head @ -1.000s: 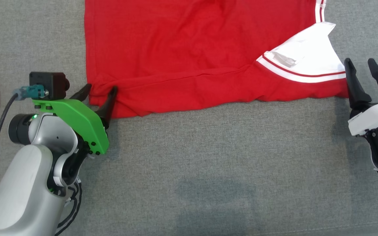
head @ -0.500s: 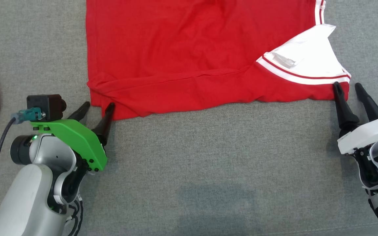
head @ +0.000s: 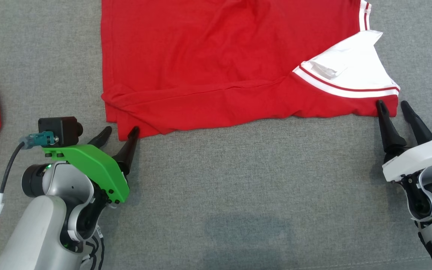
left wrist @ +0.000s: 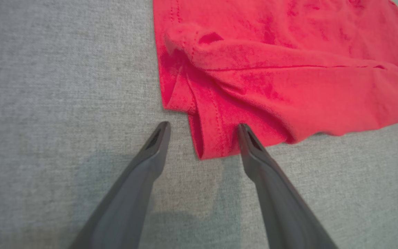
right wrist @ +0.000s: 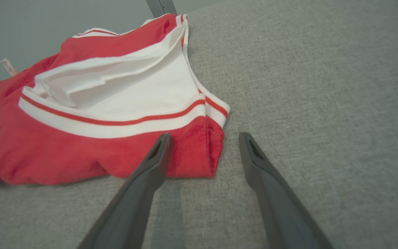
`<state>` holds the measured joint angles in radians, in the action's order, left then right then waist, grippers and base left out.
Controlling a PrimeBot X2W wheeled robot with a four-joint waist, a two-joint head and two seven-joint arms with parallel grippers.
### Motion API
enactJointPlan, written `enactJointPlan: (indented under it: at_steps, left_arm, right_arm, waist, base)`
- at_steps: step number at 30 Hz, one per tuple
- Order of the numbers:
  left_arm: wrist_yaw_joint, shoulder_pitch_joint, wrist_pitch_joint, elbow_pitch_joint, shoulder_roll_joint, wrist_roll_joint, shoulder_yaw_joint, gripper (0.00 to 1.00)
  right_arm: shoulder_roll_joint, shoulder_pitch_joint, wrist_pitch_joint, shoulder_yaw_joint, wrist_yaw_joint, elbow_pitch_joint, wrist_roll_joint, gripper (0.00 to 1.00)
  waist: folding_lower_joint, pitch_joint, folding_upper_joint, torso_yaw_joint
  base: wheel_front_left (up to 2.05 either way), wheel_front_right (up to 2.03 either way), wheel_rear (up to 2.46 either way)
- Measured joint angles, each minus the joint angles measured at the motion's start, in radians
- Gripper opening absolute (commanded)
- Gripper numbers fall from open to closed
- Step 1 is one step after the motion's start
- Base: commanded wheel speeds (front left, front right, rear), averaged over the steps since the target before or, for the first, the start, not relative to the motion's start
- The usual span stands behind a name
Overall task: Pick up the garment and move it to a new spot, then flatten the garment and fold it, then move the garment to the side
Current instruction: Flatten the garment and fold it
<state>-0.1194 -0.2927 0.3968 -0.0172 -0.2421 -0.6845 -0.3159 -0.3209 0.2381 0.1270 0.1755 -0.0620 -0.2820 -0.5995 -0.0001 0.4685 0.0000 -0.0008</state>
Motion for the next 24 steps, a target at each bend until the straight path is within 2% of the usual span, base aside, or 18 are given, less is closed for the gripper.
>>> enactJointPlan:
  at_steps: [1,3,5,7,8,9,11,24]
  left_arm:
    - [0.000,-0.003,0.000,-0.001,0.000,0.000,-0.004,1.00]
    - [0.000,-0.010,0.005,0.000,0.005,0.000,-0.008,1.00]
    - [0.000,-0.019,0.012,0.000,0.005,0.000,-0.014,1.00]
    - [0.000,-0.026,0.016,0.001,0.008,0.000,-0.016,1.00]
    - [0.000,-0.029,0.018,0.002,0.008,0.000,-0.018,0.85]
    - [0.000,-0.033,0.021,0.005,0.009,0.000,-0.019,0.45]
    - [0.000,-0.039,0.021,0.008,0.010,0.000,-0.019,0.00]
    - [0.010,-0.034,0.024,0.038,-0.006,-0.024,0.001,0.00]
  right_arm:
    - [0.000,0.000,0.000,0.001,-0.001,0.000,0.000,0.89]
    - [0.000,0.001,0.000,0.002,-0.001,0.000,0.000,0.82]
    - [0.000,0.002,0.000,0.005,-0.005,0.000,0.000,0.55]
    - [0.001,0.005,0.000,0.007,-0.008,-0.002,-0.003,0.39]
    - [0.002,0.005,-0.001,0.008,-0.010,-0.002,-0.008,0.20]
    - [0.005,0.006,0.000,0.008,-0.011,-0.003,-0.015,0.00]
    - [0.013,0.011,-0.002,0.008,-0.016,-0.009,-0.028,0.00]
    - [0.020,0.018,-0.001,-0.009,-0.036,-0.040,-0.088,0.00]
  waist:
    - [0.0000,0.001,0.0000,-0.001]
    - [0.0000,0.003,0.0000,-0.003]
    - [0.0000,0.004,0.0000,-0.005]
    - [0.0000,0.006,0.0000,-0.008]
    - [0.0000,0.006,0.0000,-0.009]
    - [0.0000,0.007,0.0000,-0.010]
    - [0.0000,0.007,0.0000,-0.012]
    - [0.0001,-0.037,0.0000,-0.011]
  base:
    - [0.00,0.00,0.00]
    - [0.00,0.00,0.00]
    - [0.00,0.00,0.00]
    - [0.00,0.00,0.00]
    - [0.00,0.00,0.00]
    - [0.00,0.00,0.00]
    - [0.00,0.00,0.00]
    - [0.00,0.00,0.00]
